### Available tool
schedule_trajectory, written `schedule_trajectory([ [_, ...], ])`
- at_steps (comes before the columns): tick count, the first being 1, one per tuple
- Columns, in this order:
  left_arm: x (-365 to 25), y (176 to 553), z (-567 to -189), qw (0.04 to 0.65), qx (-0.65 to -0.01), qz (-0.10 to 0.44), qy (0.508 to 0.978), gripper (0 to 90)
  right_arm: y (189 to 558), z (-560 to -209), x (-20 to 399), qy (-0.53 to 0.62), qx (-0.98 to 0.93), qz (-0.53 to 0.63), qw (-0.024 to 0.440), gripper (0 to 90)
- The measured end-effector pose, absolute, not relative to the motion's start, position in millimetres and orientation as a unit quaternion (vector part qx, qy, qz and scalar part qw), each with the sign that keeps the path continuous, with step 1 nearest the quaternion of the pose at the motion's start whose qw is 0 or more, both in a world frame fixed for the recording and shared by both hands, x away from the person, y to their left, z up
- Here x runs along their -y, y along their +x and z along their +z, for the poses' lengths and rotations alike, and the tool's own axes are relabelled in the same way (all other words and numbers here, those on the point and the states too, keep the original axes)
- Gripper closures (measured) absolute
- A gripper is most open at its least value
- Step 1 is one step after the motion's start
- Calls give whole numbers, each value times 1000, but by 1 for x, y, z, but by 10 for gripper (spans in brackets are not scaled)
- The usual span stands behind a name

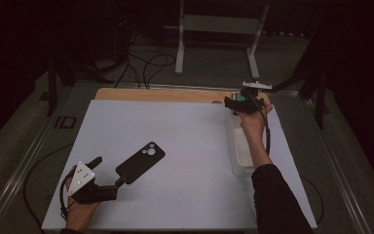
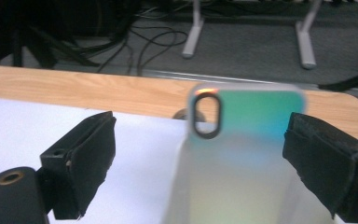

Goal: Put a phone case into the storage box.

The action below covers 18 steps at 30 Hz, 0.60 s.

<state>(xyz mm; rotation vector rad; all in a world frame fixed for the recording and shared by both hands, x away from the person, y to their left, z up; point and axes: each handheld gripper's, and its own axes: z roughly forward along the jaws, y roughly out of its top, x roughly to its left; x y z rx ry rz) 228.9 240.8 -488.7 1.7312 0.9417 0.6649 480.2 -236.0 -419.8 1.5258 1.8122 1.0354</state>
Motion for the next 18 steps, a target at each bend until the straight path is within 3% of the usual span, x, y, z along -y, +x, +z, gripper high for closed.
schedule_trajectory([
  [18, -241, 229, -489, 505, -390, 276, 719, 0, 412, -412, 223, 493, -702, 449, 250, 98],
])
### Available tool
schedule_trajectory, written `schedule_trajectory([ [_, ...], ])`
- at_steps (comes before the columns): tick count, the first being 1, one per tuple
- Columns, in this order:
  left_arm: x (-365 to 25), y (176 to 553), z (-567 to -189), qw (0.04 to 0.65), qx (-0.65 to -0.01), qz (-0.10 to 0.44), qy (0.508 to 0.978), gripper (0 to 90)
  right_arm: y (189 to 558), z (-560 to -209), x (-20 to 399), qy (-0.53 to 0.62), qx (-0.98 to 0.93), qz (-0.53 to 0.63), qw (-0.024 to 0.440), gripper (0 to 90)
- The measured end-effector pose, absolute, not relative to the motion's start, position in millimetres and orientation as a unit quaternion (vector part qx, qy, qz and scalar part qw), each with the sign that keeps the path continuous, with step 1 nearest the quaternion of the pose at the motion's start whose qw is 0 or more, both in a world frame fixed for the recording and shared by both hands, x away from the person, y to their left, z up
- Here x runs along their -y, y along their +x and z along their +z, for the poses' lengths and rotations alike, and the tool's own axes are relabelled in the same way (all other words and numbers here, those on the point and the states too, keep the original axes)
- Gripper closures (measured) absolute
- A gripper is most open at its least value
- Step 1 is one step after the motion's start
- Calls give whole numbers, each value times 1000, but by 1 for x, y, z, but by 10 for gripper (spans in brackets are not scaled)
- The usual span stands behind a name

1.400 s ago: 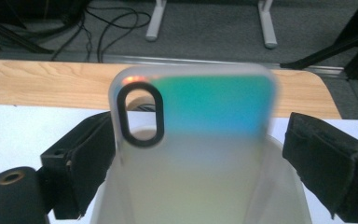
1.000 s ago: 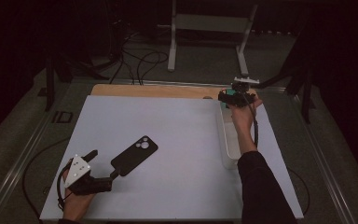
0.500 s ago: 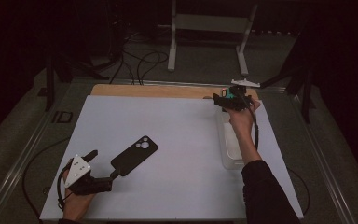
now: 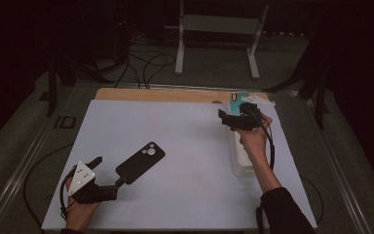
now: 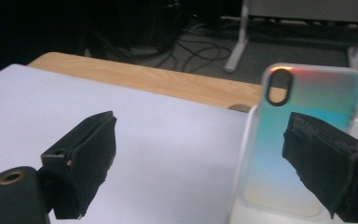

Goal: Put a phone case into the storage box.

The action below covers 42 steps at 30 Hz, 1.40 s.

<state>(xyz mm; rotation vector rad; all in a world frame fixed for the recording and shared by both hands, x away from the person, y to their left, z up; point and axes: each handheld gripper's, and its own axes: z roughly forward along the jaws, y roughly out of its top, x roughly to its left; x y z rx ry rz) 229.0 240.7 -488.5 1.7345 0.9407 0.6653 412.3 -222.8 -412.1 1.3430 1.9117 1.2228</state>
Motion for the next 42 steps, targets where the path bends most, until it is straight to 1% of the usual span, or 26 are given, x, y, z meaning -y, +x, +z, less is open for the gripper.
schedule_trajectory([
  [7, -240, 229, -489, 504, -390, 275, 720, 0, 384, -415, 224, 473, -711, 462, 238, 98],
  [18, -240, 230, -488, 503, -392, 276, 719, 0, 329, -424, 227, 432, -723, 483, 238, 97],
  [21, -241, 230, -488, 503, -394, 277, 718, 0, 316, -425, 227, 418, -720, 498, 245, 97],
  [31, -247, 229, -480, 518, -399, 276, 704, 0, 283, -440, 237, 404, -717, 508, 253, 97],
  [37, -247, 228, -474, 518, -394, 274, 708, 0, 263, -455, 248, 399, -706, 524, 261, 98],
  [42, -245, 229, -471, 517, -392, 266, 713, 0, 256, -466, 255, 400, -711, 518, 259, 97],
])
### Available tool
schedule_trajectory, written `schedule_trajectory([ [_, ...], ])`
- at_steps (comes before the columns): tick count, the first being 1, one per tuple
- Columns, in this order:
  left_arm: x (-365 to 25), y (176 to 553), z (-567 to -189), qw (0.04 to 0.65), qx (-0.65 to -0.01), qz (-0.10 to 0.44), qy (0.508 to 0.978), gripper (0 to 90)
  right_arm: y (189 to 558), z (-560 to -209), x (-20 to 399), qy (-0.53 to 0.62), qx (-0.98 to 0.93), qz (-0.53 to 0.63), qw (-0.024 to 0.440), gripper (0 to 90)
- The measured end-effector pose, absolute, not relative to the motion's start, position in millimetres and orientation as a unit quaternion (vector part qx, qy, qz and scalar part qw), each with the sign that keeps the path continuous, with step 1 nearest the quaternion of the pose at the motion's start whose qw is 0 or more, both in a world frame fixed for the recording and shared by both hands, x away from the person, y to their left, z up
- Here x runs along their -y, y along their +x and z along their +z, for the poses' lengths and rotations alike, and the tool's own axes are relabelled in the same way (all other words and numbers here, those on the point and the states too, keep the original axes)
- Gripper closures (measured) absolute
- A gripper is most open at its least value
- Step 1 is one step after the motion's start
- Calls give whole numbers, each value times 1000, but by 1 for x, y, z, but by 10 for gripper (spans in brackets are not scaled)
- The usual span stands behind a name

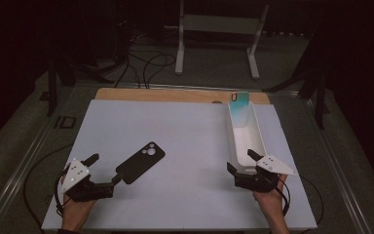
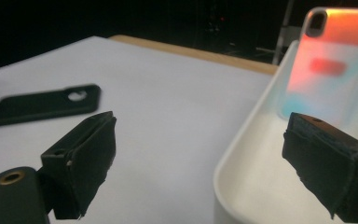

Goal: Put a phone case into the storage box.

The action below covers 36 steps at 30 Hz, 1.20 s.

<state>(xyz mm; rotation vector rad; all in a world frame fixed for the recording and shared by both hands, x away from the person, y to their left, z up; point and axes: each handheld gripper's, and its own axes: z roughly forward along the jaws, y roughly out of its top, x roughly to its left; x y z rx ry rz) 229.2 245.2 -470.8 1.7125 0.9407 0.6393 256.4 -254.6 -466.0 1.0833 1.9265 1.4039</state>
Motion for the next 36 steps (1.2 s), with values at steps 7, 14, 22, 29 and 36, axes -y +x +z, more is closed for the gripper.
schedule_trajectory([
  [7, -244, 232, -465, 509, -389, 250, 726, 0, 252, -467, 256, 392, -710, 525, 260, 98],
  [14, -240, 240, -456, 492, -389, 243, 740, 0, 252, -467, 259, 392, -708, 526, 262, 98],
  [22, -231, 259, -454, 453, -389, 214, 773, 0, 253, -467, 261, 393, -708, 525, 263, 98],
  [29, -224, 272, -454, 424, -384, 211, 793, 0, 253, -467, 262, 395, -708, 523, 265, 98],
  [36, -220, 283, -458, 403, -385, 203, 805, 0, 253, -467, 263, 396, -706, 524, 265, 98],
])
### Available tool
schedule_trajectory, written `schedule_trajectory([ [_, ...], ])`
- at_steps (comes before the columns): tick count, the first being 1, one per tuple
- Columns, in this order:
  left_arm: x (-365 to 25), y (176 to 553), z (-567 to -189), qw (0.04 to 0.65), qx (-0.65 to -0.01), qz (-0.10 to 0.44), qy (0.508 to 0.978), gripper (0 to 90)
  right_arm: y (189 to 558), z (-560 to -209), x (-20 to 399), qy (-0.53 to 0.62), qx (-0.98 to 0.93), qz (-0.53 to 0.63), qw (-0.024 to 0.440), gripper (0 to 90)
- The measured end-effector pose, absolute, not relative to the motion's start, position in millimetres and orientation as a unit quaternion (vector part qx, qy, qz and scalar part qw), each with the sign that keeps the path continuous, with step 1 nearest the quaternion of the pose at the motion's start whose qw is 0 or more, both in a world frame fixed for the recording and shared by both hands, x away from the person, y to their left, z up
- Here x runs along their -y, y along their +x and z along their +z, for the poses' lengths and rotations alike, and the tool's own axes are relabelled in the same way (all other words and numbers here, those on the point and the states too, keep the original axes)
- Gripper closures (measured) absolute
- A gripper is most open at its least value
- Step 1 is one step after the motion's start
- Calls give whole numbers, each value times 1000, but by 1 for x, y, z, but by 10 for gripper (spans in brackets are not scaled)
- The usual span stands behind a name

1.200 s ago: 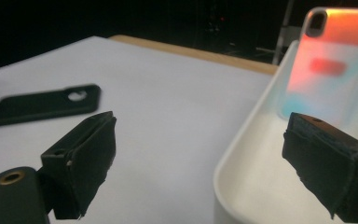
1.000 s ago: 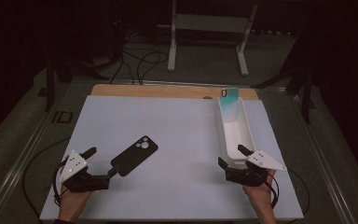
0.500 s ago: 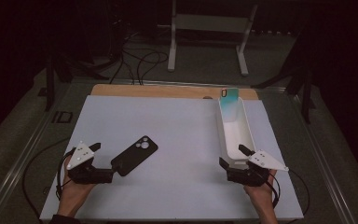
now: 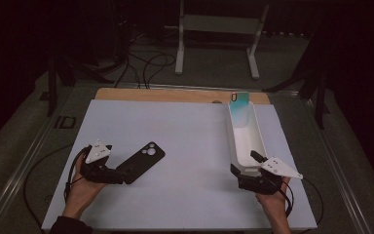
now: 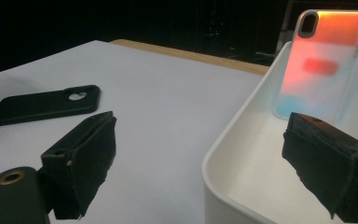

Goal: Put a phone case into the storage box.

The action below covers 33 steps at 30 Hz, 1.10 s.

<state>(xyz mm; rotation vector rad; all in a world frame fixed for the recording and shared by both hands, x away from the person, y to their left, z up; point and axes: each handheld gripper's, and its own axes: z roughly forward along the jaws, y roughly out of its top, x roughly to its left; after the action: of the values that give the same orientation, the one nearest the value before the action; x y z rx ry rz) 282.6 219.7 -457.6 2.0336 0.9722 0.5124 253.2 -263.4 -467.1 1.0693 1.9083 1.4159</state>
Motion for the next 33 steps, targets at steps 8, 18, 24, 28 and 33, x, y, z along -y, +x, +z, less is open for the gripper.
schedule_trajectory([
  [8, -209, 295, -468, 368, -385, 184, 826, 0, 253, -467, 264, 396, -707, 523, 265, 98],
  [18, -200, 304, -479, 333, -383, 172, 844, 0, 254, -468, 264, 395, -708, 522, 265, 98],
  [24, -194, 309, -488, 311, -380, 157, 857, 0, 254, -468, 264, 396, -707, 522, 265, 98],
  [28, -190, 312, -493, 300, -381, 146, 862, 0, 254, -468, 263, 395, -709, 521, 264, 98],
  [33, -188, 315, -499, 283, -383, 137, 868, 0, 254, -468, 263, 396, -709, 522, 263, 99],
])
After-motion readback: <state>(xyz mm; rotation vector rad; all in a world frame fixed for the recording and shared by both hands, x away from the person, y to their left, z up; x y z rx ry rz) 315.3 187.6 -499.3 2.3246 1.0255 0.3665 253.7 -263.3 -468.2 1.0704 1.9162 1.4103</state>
